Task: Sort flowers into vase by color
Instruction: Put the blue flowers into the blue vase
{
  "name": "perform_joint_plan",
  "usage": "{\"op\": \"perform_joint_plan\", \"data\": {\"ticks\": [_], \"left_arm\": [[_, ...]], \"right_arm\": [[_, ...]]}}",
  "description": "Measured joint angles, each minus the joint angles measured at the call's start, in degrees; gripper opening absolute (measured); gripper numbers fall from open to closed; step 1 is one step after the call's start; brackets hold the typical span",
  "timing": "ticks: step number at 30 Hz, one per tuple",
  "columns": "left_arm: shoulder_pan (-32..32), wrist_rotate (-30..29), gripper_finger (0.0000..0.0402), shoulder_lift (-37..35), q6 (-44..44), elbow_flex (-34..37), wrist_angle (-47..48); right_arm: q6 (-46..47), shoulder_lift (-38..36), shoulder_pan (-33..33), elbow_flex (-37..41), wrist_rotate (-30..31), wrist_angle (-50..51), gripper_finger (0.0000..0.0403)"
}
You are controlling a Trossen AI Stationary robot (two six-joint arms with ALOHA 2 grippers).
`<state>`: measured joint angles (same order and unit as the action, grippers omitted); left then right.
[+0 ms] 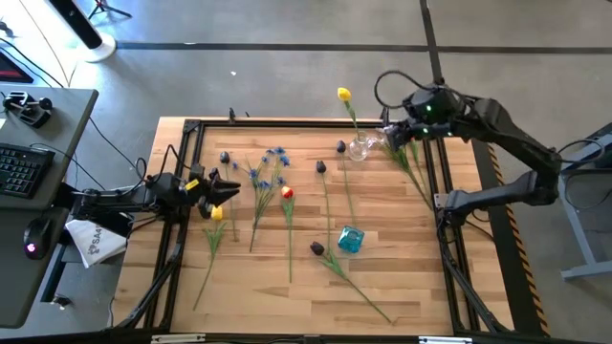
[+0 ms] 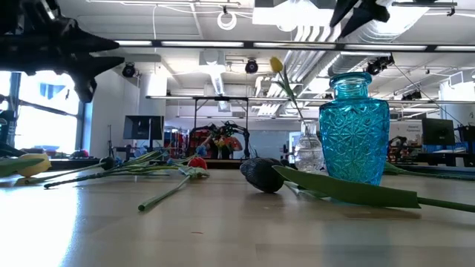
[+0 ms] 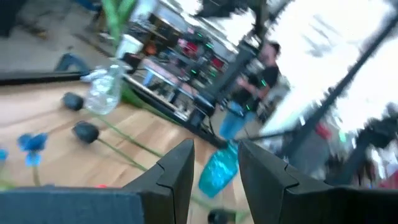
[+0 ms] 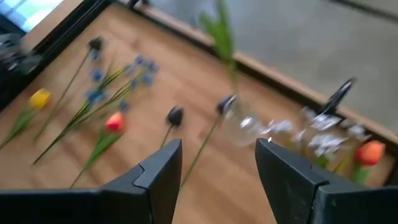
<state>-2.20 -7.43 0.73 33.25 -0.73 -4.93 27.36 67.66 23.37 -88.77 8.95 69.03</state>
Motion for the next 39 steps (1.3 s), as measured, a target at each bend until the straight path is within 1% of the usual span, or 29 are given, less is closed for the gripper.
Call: {"op": "perform_joint_plan", "data": {"ticks": [1,3,6,7,12,14,17,22,26,28,31,34,36,39], "left_arm": [[-0.02,-1.45,0.0113,0.0,1.89,0.0,0.09],[-0.02,-2.33,0.0113,0.0,7.21,0.0,-0.07],[-0.01,-4.11,0.0113,0.02,15.42,0.0,0.36],[-0.02,-4.61,0.0113,0.02,16.76,0.0,0.38],[0.01,-4.23,0.0113,0.21,19.98,-0.11,0.12],[0.04,-3.61,0.011,1.27,20.92,-1.14,1.4],[0.4,-3.75,0.0096,5.2,21.21,-4.26,3.23],[2.27,-4.06,0.0066,17.07,20.03,-13.2,6.97],[4.63,-2.52,0.0047,29.64,21.22,-23.05,18.23],[5.69,-0.84,0.0041,35.95,23.55,-27.82,24.37],[6.74,1.26,0.0034,45.03,28.62,-32.94,31.89],[7.3,3.79,0.0033,52.83,34.15,-35.22,32.61],[7.56,5.33,0.0037,57.47,38.79,-35.45,30.92],[7.56,9.26,0.0056,63.66,42.82,-35.45,27.66]], "right_arm": [[1.4,-0.5,-1.53,0.85,0.02,0.15,0.0197],[4.6,-1.71,-4.87,3.65,0.42,0.07,0.0197],[11.49,-3.06,-10.27,8.42,2.64,-0.37,0.0197],[13.94,-3.49,-11.94,10.17,3.27,-0.44,0.0197],[23.91,-4.64,-20.43,18.55,4.46,-3.47,0.0197],[25.89,-4.87,-23.72,21.23,4.46,-5.27,0.0197],[26.63,-4.88,-28.14,24.47,5.09,-6.67,0.0197],[26.63,-5.06,-33.13,28.58,6.71,-7.38,0.0197],[26.56,-5.12,-36.09,30.52,7.0,-7.65,0.0197],[25.92,-5.12,-37.35,31.24,7.47,-7.93,0.0197],[23.97,-5.12,-38.91,32.11,7.59,-8.53,0.0197],[21.69,-5.1,-40.32,32.45,7.83,-9.59,0.0197],[20.37,-5.14,-41.19,32.45,8.48,-10.11,0.0197],[20.51,-5.12,-42.63,32.46,9.29,-10.36,0.0197]]}}
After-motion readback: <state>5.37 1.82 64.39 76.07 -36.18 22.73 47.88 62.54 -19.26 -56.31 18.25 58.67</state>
